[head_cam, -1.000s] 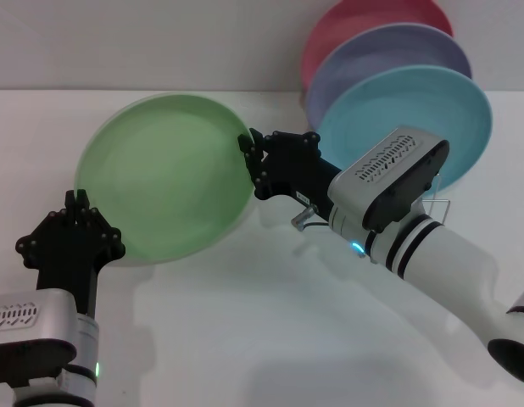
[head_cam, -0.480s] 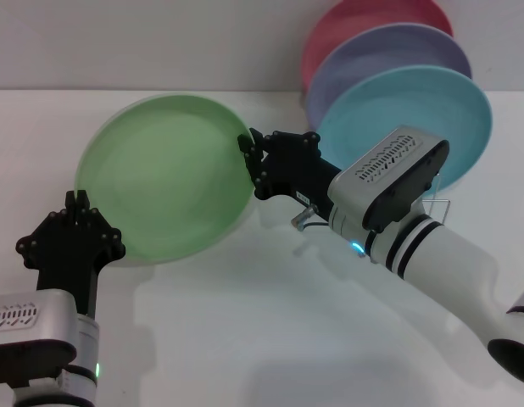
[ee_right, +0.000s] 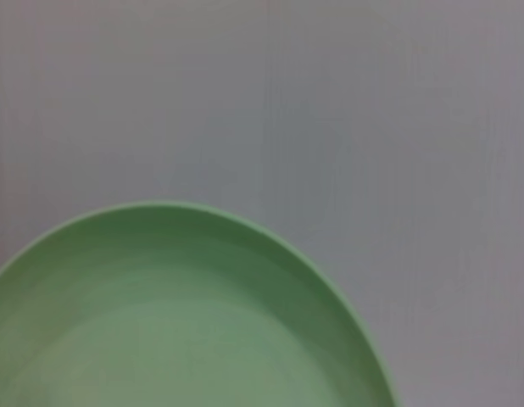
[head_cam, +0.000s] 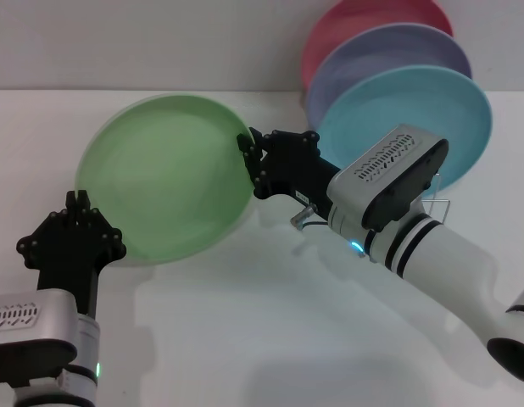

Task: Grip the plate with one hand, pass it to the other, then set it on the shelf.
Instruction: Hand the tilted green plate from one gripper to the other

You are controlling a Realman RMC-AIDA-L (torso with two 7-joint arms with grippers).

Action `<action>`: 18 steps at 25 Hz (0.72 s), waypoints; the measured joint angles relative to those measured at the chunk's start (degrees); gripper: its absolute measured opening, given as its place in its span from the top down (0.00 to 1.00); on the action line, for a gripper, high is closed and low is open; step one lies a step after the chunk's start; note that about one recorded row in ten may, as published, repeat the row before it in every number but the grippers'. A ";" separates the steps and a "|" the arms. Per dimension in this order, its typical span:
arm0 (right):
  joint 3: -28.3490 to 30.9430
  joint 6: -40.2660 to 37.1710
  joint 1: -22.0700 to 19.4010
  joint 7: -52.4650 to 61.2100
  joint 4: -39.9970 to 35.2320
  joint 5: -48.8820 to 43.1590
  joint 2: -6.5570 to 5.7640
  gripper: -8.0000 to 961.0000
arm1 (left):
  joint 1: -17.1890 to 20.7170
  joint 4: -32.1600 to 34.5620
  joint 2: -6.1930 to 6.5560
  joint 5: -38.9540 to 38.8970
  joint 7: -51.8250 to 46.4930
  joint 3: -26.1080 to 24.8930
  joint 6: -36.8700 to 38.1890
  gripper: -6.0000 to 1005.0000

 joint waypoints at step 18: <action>0.00 0.00 0.01 0.00 0.00 -0.01 0.00 0.91 | -0.25 -0.49 0.00 0.00 0.00 -0.79 -1.23 0.89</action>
